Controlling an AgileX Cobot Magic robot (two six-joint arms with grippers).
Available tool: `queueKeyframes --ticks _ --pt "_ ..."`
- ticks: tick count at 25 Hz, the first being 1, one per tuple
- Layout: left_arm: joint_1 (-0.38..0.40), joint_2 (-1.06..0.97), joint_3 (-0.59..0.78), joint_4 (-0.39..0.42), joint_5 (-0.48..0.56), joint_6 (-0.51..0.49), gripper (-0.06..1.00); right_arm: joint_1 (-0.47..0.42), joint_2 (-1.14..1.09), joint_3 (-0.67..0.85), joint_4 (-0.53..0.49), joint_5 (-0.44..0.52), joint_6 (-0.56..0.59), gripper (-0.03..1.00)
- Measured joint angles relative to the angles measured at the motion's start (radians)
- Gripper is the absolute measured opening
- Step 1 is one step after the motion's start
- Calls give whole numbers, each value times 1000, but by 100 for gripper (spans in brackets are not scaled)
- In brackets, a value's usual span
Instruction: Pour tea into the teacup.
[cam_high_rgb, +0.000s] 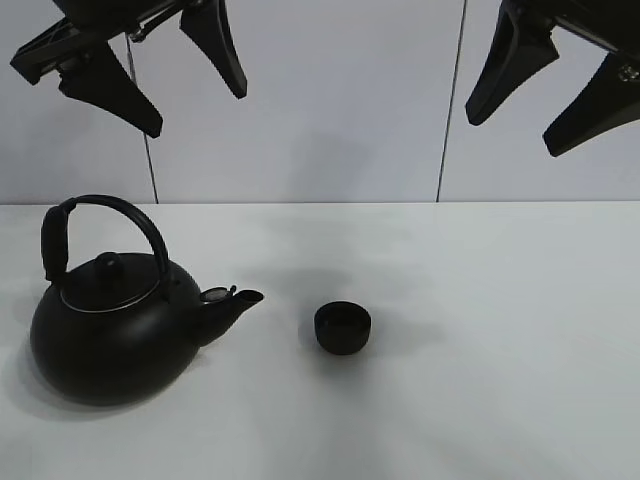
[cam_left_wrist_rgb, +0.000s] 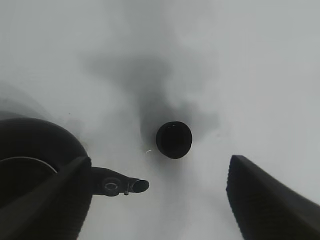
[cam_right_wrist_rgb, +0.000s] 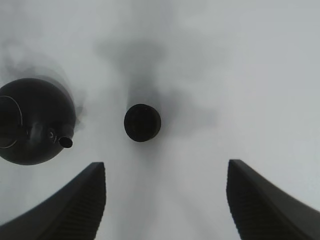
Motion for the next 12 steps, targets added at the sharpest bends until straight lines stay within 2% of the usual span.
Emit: queueKeyframes --ticks 12 --pt "0 0 0 5 2 1 54 0 0 0 0 0 0 48"
